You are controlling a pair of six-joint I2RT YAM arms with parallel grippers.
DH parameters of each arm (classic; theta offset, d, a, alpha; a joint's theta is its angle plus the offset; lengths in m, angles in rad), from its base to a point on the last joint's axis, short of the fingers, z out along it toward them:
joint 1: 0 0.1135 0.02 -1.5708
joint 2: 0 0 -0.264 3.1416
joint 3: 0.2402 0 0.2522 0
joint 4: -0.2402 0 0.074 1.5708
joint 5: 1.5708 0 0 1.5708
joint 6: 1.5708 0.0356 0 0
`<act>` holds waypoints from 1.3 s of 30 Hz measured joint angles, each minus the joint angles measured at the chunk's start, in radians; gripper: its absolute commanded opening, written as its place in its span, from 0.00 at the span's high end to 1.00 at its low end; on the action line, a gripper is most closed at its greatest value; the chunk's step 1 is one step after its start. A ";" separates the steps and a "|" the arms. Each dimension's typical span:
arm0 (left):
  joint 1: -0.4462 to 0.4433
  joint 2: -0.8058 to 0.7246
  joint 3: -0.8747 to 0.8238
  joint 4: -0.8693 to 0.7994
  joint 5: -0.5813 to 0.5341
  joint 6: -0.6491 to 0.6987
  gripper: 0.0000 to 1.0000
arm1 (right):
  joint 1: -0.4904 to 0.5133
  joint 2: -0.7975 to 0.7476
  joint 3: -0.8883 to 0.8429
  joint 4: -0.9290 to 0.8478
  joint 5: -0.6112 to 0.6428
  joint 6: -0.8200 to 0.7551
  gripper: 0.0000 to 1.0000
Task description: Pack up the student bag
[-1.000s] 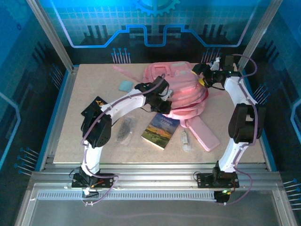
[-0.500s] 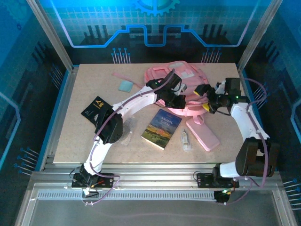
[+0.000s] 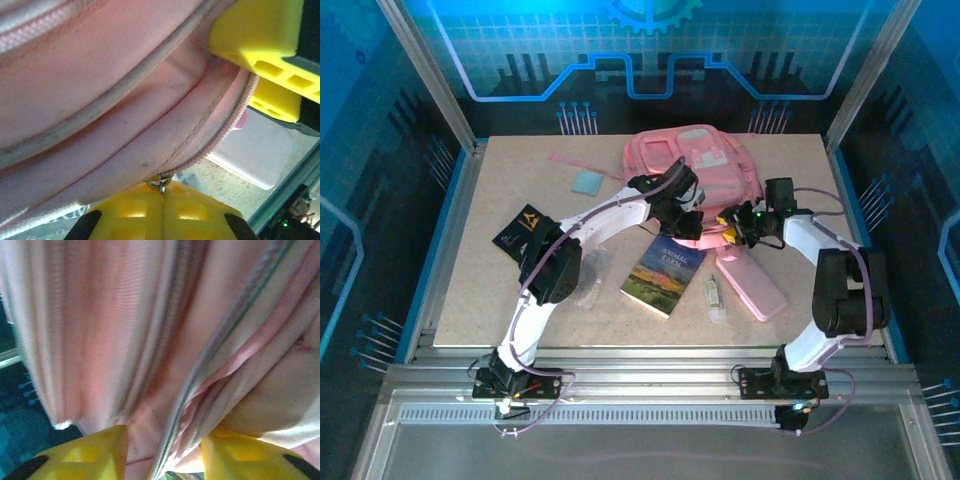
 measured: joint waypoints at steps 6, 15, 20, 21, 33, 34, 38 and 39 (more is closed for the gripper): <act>0.036 -0.051 -0.060 0.027 -0.009 0.024 1.00 | -0.002 -0.003 -0.010 0.029 -0.009 0.013 1.00; 0.225 -0.101 -0.182 0.003 -0.109 0.128 1.00 | -0.022 -0.049 -0.011 0.006 -0.010 -0.038 1.00; 0.283 -0.101 -0.188 0.008 -0.162 0.176 1.00 | -0.019 -0.049 -0.008 -0.019 -0.036 -0.066 1.00; 0.285 -0.098 -0.182 0.005 -0.178 0.181 1.00 | -0.019 -0.050 -0.006 -0.023 -0.039 -0.072 1.00; 0.330 0.047 0.073 0.061 -0.447 0.145 0.90 | 0.032 -0.059 0.047 -0.059 -0.025 -0.146 1.00; 0.333 0.047 0.074 0.067 -0.452 0.137 0.75 | 0.047 -0.059 0.063 -0.061 -0.023 -0.151 1.00; 0.365 0.039 0.054 0.082 -0.468 0.089 0.40 | 0.093 -0.058 0.139 -0.118 -0.009 -0.180 0.52; 0.377 0.028 0.029 0.091 -0.466 0.073 0.37 | 0.103 -0.059 0.159 -0.131 -0.011 -0.188 0.45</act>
